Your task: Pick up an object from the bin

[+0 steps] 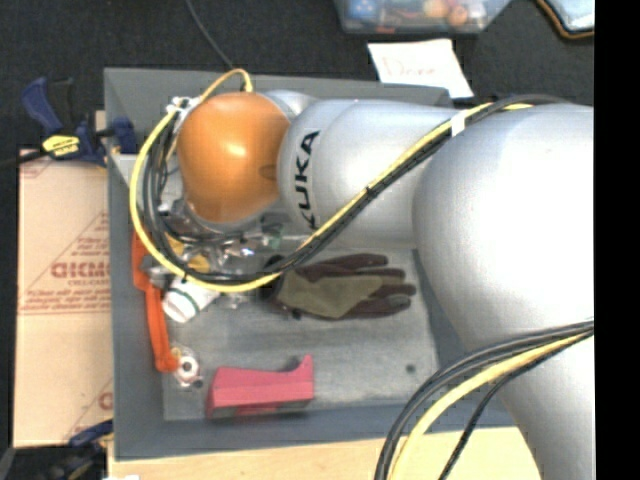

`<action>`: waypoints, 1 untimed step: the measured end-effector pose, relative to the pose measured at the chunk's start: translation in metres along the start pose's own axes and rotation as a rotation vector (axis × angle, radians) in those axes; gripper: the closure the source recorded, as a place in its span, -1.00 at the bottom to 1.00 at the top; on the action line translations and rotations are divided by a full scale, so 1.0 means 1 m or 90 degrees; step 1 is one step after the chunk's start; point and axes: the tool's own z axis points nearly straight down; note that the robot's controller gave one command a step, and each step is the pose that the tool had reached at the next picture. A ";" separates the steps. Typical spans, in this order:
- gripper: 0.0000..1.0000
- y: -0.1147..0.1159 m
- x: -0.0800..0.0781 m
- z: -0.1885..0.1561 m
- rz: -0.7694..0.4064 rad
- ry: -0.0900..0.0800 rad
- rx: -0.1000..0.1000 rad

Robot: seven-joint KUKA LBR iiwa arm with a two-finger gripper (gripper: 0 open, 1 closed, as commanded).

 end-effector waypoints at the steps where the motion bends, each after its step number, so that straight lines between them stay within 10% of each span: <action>1: -1.00 -0.024 0.002 -0.001 0.106 -0.006 0.003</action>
Offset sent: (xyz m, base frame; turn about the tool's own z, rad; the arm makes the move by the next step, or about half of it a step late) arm 0.0048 0.0037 -0.0314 -0.1317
